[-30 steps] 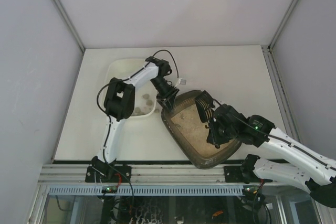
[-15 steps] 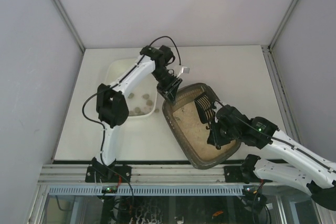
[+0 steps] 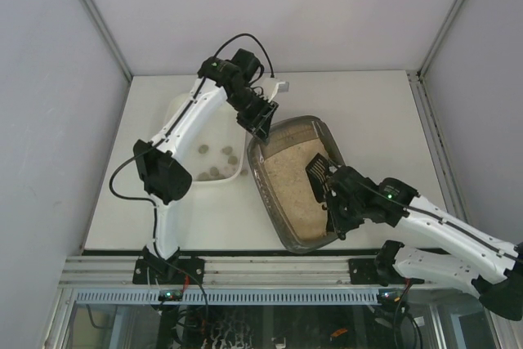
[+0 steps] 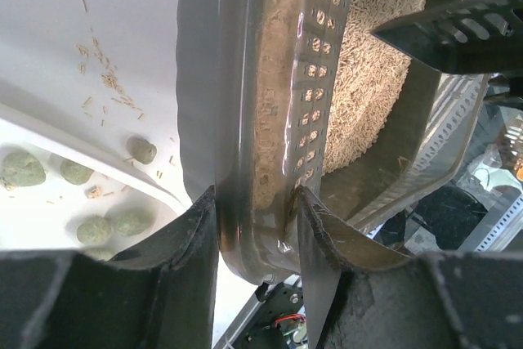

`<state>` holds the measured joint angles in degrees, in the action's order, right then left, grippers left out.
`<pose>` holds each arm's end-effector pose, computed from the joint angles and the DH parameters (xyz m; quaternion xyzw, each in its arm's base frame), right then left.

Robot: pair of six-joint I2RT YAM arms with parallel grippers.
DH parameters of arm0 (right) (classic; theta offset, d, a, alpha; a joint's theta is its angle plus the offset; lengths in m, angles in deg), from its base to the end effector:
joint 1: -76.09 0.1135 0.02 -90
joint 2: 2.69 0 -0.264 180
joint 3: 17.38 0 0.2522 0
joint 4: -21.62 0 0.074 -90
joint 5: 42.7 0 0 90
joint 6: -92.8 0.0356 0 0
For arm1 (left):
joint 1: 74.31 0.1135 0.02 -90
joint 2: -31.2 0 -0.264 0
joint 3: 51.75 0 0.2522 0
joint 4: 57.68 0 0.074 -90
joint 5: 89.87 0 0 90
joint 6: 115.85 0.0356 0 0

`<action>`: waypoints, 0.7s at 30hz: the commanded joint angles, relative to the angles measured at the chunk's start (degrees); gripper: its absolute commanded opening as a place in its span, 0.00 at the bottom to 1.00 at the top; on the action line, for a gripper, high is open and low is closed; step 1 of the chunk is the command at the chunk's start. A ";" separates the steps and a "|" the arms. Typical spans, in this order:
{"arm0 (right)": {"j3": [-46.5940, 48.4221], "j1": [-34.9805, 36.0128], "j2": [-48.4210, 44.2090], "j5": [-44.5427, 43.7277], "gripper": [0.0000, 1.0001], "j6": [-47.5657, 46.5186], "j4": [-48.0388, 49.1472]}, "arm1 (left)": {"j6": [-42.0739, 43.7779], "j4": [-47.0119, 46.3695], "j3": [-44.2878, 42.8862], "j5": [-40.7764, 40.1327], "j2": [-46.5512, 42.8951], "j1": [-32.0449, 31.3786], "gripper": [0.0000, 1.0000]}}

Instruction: Clean the litter box

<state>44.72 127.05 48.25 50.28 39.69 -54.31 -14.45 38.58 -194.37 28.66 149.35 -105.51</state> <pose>0.0916 0.1159 0.2682 -0.1251 0.9675 0.1697 0.1396 0.3393 -0.2254 0.3507 0.3839 0.8774 -0.2660 0.1093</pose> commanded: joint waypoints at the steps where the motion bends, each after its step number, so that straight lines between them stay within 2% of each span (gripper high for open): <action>1: 3.03 0.40 3.90 -6.12 0.00 4.27 -4.97 | -0.10 -2.57 -4.01 0.55 -3.29 0.10 0.00; 7: 6.88 5.95 5.95 -19.64 0.00 10.77 -5.42 | -0.77 -2.52 -4.92 1.99 -3.89 0.17 0.00; 11: 8.44 8.75 1.55 -24.52 0.00 11.61 -2.73 | 0.42 -3.65 -2.74 3.01 -6.81 -0.08 0.00; 16: 7.75 9.53 -5.13 -25.58 0.00 10.76 4.60 | 1.96 -5.41 1.87 3.90 -9.22 -0.76 0.00; 21: 7.31 9.18 0.90 -25.48 0.00 8.95 8.07 | 2.40 -5.42 2.57 4.72 -9.47 -2.04 0.00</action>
<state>50.78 136.20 43.55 26.61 49.46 -52.72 -14.60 36.28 -192.03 30.33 145.57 -106.42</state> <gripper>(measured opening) 0.143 0.406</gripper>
